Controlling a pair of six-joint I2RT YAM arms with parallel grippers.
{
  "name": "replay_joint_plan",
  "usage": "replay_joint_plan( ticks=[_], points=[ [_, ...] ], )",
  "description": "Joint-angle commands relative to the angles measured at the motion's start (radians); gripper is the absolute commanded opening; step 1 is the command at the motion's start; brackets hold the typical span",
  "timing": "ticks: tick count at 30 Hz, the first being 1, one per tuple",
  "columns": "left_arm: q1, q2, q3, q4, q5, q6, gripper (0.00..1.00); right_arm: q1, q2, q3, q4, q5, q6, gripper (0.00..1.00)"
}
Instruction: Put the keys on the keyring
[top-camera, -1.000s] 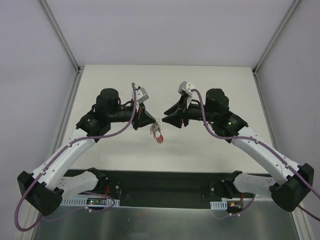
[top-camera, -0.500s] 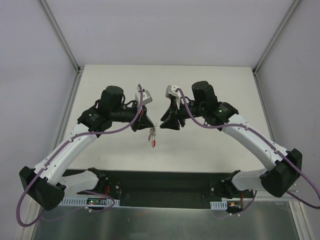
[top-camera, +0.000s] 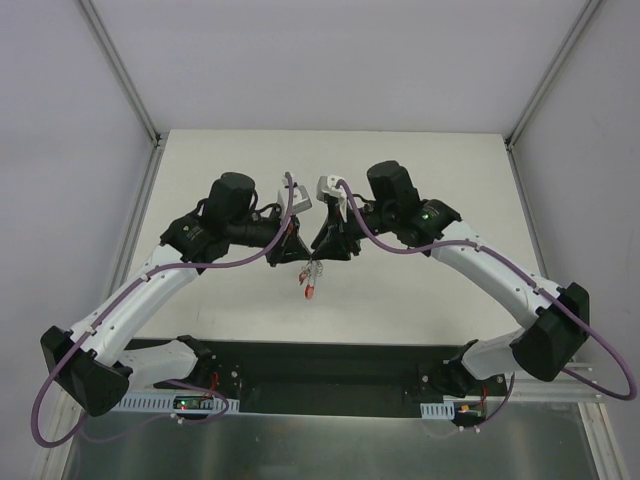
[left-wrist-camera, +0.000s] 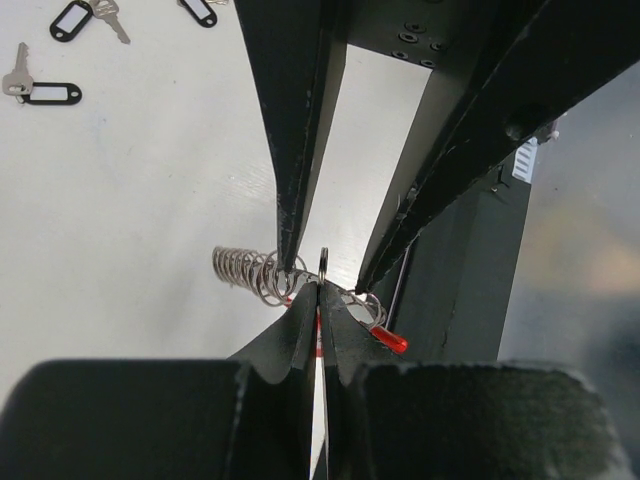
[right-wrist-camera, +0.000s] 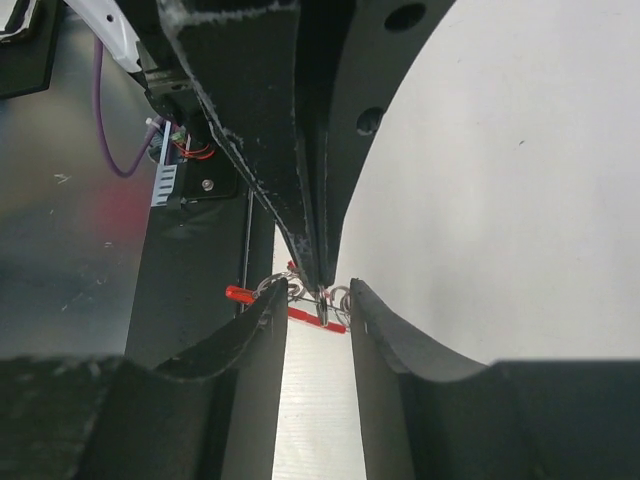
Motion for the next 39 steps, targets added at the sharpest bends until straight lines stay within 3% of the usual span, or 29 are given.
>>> replay_joint_plan(
  ticks=[1, 6, 17, 21, 24, 28, 32, 39],
  points=[
    [-0.013, -0.001, 0.057, 0.007, 0.009, 0.012, 0.00, 0.009, 0.011, 0.050, -0.017, -0.053, -0.050, 0.33],
    [-0.015, 0.000, 0.064, 0.002, 0.010, 0.012, 0.00, 0.008, 0.020, 0.047, -0.043, -0.051, -0.068, 0.27],
    [-0.015, -0.013, 0.049, -0.016, -0.007, 0.026, 0.00, 0.005, -0.007, 0.027, -0.040, -0.044, -0.073, 0.01],
    [-0.015, -0.035, 0.040, -0.016, -0.056, 0.031, 0.01, -0.009, -0.038, -0.020, 0.032, -0.050, -0.009, 0.01],
    [-0.015, -0.056, 0.028, -0.010, -0.086, 0.019, 0.24, -0.015, -0.076, -0.082, 0.142, -0.039, 0.068, 0.02],
    [-0.013, -0.121, -0.023, 0.063, -0.145, -0.015, 0.40, -0.017, -0.113, -0.151, 0.280, -0.010, 0.160, 0.01],
    [-0.013, -0.199, -0.124, 0.226, -0.214, -0.069, 0.46, -0.015, -0.155, -0.209, 0.421, 0.013, 0.222, 0.01],
    [-0.013, -0.224, -0.184, 0.349, -0.224, -0.117, 0.49, -0.015, -0.196, -0.283, 0.573, 0.036, 0.301, 0.01]
  ],
)
